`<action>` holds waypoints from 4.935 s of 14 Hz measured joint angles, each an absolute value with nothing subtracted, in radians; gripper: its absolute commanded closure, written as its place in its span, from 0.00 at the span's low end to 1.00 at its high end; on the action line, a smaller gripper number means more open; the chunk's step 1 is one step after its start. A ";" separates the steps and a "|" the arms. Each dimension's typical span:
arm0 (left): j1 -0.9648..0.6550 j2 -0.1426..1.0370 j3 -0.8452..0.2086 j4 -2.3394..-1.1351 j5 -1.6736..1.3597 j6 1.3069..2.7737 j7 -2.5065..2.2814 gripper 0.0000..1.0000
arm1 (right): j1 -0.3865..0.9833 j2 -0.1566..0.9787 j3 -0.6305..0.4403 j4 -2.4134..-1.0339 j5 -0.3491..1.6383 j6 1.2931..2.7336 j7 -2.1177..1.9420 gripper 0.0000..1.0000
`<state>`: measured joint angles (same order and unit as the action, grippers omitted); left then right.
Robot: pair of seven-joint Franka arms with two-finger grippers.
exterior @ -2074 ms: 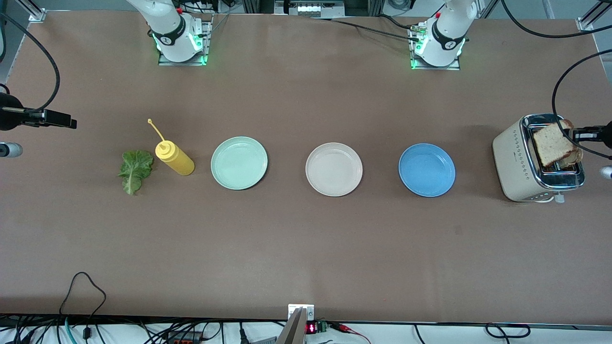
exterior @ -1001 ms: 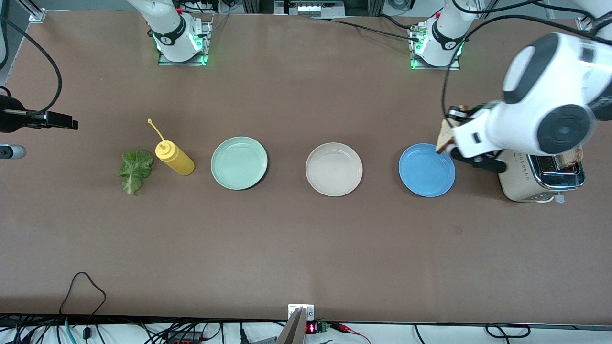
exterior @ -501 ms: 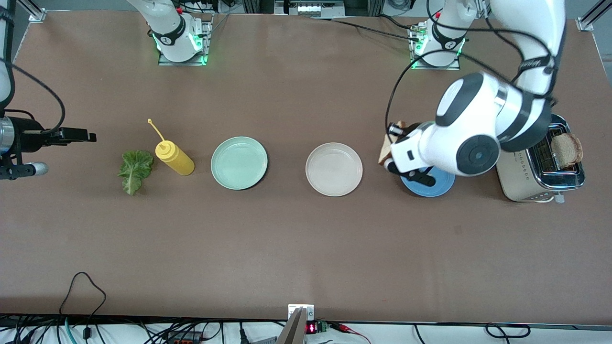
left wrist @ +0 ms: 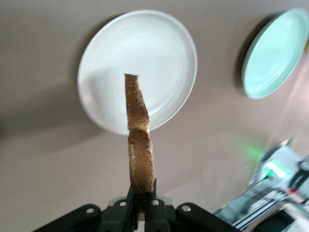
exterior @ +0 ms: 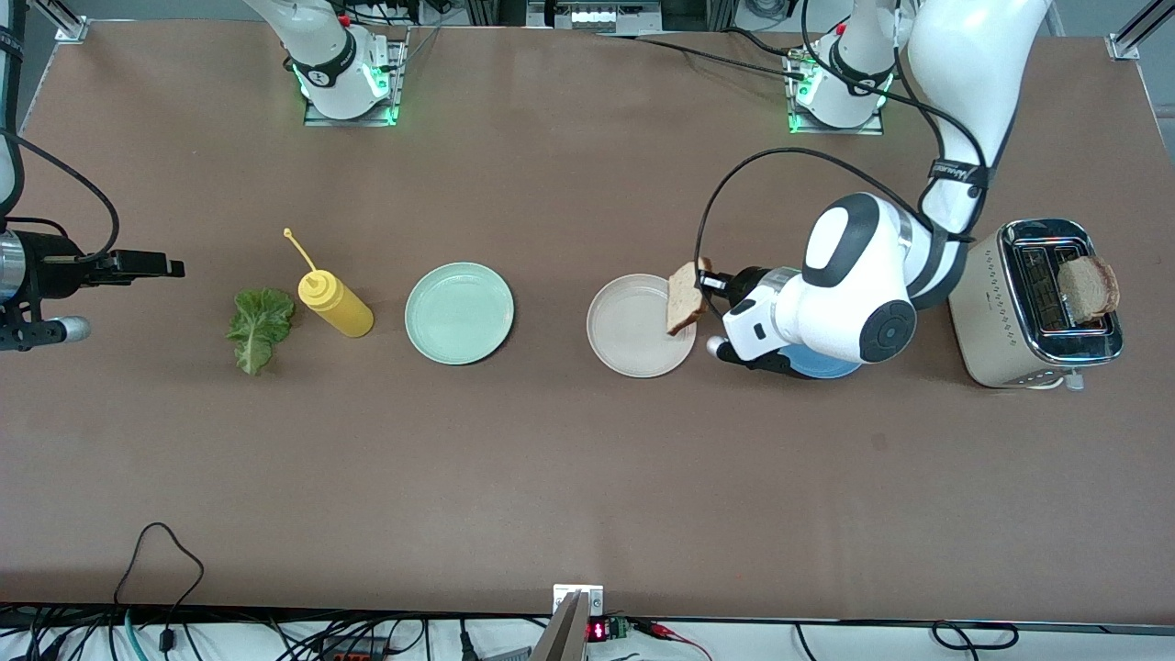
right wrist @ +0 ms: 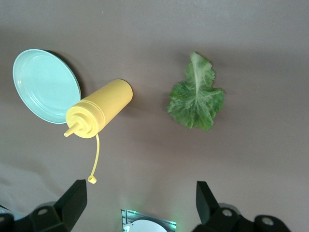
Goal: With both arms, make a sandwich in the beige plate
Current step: 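Lower the bread onto the beige plate and open the left gripper, then withdraw the left gripper back toward the toaster, then reach the right gripper to the yellow bottle and grasp it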
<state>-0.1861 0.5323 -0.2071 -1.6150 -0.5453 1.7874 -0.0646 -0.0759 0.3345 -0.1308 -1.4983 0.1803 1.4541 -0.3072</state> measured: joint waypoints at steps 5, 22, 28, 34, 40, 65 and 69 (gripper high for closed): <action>-0.245 0.574 -0.209 -1.658 -0.660 1.989 -0.065 0.99 | -0.074 0.334 -0.127 -1.498 0.182 1.454 -0.310 0.00; -0.279 0.627 -0.199 -1.711 -0.810 2.065 -0.067 0.99 | -0.069 0.343 -0.125 -1.502 0.177 1.435 -0.309 0.00; -0.232 0.652 -0.195 -1.726 -0.810 2.066 -0.027 0.88 | -0.068 0.289 -0.129 -1.506 0.102 1.451 -0.257 0.00; -0.130 0.655 -0.194 -1.746 -0.810 2.053 0.071 0.00 | -0.076 0.250 -0.129 -1.558 0.075 1.482 -0.242 0.00; -0.125 0.615 -0.202 -1.746 -0.810 1.961 0.071 0.00 | -0.079 0.236 -0.079 -1.560 0.052 1.482 -0.123 0.00; 0.034 0.176 -0.015 -1.494 -0.026 1.677 0.026 0.00 | -0.233 0.149 -0.051 -1.967 0.174 1.775 -0.928 0.00; 0.034 0.139 -0.015 -1.446 -0.025 1.574 0.023 0.00 | -0.265 0.155 -0.051 -2.066 0.265 1.874 -1.218 0.00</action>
<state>0.0342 0.1391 -0.0148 -1.4462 -0.0250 1.5738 0.0234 -0.2653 0.1552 -0.0507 -2.0656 0.2646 1.8744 -1.2183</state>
